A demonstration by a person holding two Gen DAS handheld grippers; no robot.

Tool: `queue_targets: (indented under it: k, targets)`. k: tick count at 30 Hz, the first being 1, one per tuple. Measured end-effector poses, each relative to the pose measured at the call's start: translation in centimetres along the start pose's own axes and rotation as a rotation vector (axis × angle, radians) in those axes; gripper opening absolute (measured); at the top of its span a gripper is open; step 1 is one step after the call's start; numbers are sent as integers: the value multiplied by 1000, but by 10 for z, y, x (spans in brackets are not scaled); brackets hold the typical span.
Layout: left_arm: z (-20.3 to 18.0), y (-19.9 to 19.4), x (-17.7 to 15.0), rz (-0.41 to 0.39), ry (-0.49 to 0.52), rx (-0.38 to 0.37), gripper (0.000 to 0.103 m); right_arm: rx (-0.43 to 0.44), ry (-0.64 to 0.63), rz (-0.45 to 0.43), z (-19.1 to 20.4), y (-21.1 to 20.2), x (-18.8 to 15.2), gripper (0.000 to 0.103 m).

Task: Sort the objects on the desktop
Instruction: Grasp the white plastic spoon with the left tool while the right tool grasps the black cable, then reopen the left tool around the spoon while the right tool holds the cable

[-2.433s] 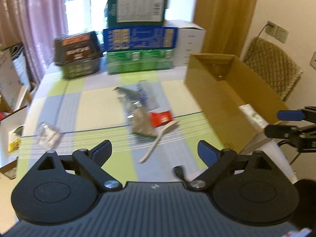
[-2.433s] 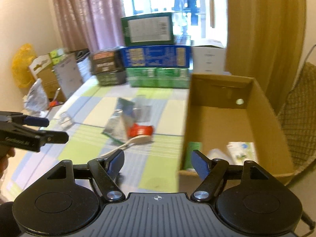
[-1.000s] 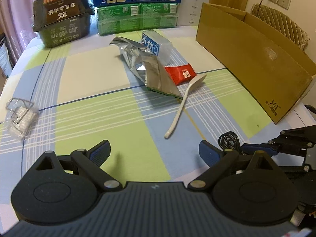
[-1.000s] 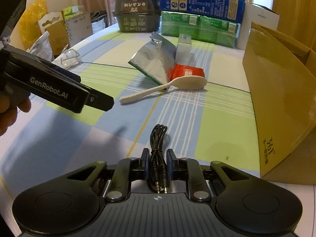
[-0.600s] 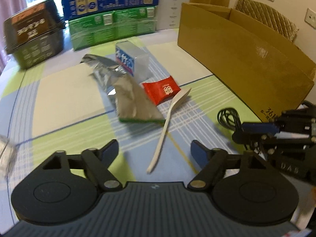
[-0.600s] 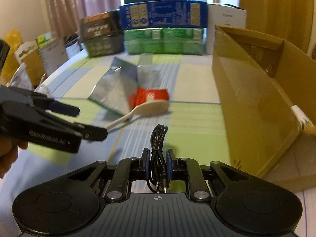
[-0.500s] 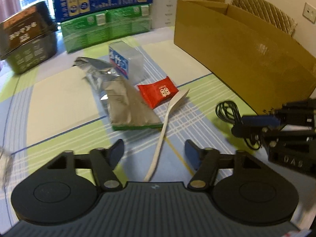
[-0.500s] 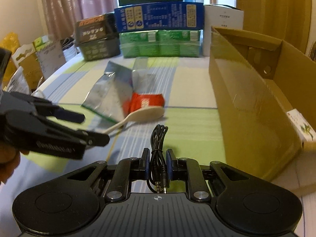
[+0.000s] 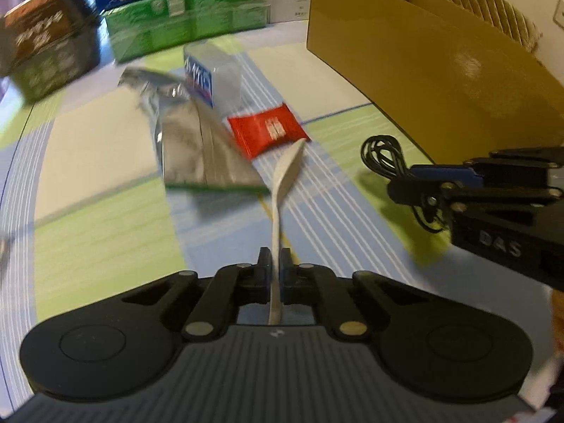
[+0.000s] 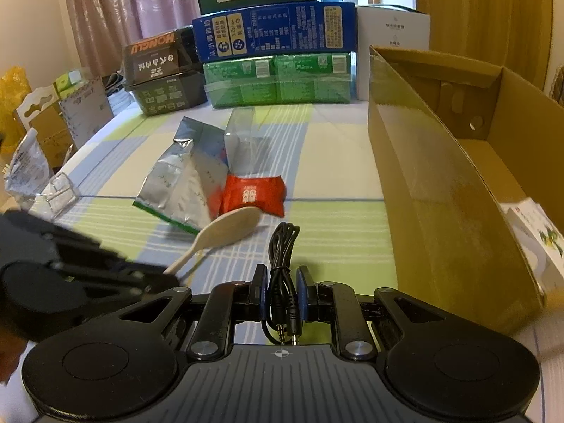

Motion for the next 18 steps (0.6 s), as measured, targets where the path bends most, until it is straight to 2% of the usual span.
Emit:
queue_targets:
  k: [11,15,18]
  targets:
    - [-31,-49,-58,-5,-187,-69,2,35,68,69,-1,-39,-42,14]
    - [-39,-50,-64,-14,-182,-49,2,23,58,82,0,-40,-53,14]
    - [-42,-49,-62,-32,-170,-31,6,16,55,82,0,-40,-56,14]
Point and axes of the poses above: each gripper's, at about its wrist camera, not at the fingertips, and y roughly the way its jaws point, z to its left, x to its top, the point moved 8 cm from there along y, roughly the way its jaws point, and after that the axes turned 10 degrees about y, right-handed, at the moved point
